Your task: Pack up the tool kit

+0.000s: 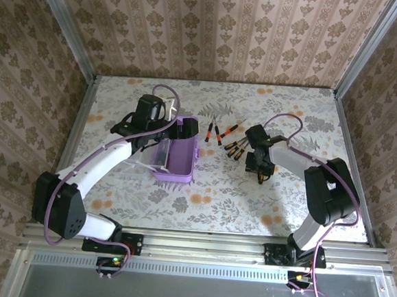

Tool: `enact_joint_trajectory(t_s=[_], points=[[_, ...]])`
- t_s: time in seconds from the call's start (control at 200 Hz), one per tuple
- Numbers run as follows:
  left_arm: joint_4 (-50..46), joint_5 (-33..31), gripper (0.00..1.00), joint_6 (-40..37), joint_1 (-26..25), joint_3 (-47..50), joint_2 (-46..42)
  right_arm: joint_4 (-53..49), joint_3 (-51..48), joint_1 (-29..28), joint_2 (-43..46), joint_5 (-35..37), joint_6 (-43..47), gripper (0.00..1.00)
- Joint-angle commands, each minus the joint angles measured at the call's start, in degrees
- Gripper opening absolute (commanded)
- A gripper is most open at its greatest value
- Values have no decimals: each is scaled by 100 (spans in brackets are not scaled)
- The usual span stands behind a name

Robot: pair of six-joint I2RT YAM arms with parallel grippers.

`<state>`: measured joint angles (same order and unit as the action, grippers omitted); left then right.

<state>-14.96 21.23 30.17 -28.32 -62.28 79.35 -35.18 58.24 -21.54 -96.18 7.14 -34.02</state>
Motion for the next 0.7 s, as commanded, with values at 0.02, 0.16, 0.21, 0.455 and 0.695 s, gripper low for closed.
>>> enact_joint_trajectory(t_s=[0.02,0.16,0.21,0.455,0.695], points=[[-15,17,100,-135,18,-125,-196,-162,-229,51,428,378,49,41],[-7,44,100,-133,19,-132,-192,-214,-355,153,496,295,78,42],[-5,14,100,-134,19,-125,-201,-177,-420,221,445,225,82,42],[-39,-14,100,-151,9,-124,-177,84,-515,325,190,-37,120,38],[-45,-69,100,-178,1,-121,-256,330,-598,280,81,-274,165,24]])
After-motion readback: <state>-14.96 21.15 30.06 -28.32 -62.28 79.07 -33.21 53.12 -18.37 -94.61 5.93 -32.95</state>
